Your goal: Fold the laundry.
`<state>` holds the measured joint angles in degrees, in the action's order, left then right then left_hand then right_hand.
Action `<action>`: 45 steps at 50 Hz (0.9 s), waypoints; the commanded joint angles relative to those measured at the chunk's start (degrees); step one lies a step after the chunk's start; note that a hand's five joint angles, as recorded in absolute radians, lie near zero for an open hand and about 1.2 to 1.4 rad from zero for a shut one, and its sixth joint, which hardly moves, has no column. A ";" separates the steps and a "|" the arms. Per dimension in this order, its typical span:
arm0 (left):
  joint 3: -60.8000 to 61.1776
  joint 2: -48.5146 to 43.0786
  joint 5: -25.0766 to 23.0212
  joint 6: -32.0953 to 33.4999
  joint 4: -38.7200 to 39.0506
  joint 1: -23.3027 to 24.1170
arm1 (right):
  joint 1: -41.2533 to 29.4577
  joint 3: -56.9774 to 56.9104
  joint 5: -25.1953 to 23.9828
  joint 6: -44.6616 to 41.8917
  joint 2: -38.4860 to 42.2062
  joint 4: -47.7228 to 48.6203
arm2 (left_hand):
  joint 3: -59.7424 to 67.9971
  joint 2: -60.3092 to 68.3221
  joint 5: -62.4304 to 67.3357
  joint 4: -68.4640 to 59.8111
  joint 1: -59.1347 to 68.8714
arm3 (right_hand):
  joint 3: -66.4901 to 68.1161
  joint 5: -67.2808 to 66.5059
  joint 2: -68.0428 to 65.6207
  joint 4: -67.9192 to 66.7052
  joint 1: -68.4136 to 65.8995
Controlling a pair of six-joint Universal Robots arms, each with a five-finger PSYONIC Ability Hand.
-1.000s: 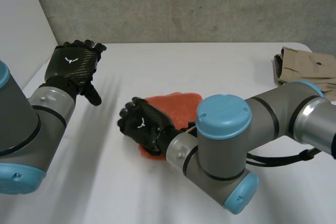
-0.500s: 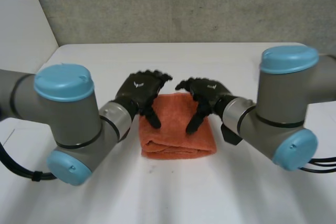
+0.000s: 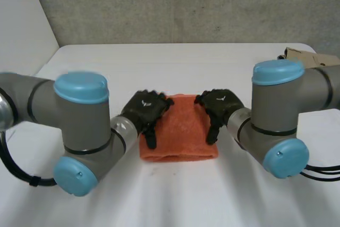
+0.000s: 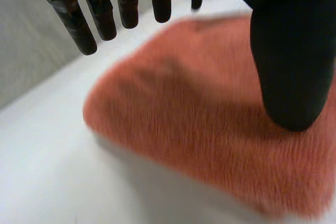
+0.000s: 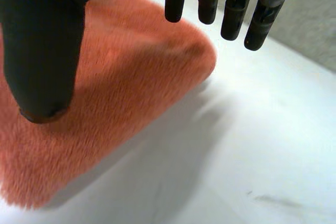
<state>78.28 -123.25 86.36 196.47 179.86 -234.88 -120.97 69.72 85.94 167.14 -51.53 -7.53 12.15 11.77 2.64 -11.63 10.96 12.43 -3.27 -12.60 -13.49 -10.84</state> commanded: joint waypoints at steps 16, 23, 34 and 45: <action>-4.18 16.64 -24.05 -9.53 -8.38 -4.00 | 6.27 26.34 -4.98 18.83 -13.86 10.16 | 0.25 0.63 -0.24 -0.77 1.44 | -2.43 3.27 2.60 3.49 0.84; -4.27 16.82 -24.31 -9.53 -9.53 -4.00 | 5.92 26.26 -6.93 22.78 -11.32 12.62 | 0.42 0.80 -0.07 -0.94 1.61 | -2.43 3.27 2.60 3.49 0.84; -4.18 16.73 -23.78 -9.62 -9.53 -4.00 | 5.31 21.69 -6.75 25.69 -5.17 15.88 | 0.42 0.80 -0.07 -0.94 1.61 | -1.17 2.01 1.34 2.23 -0.41; -4.18 16.55 -23.61 -9.62 -9.44 -4.09 | 2.59 17.39 -6.49 25.87 -0.95 15.88 | 0.42 0.80 -0.07 -0.94 1.61 | 1.02 -0.18 -0.85 0.04 -2.60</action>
<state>74.09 -106.64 62.75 186.88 170.38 -238.95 -117.38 88.87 79.27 193.00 -54.12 8.49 12.15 11.77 2.63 -11.63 10.99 12.43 -3.25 -12.60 -13.49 -10.85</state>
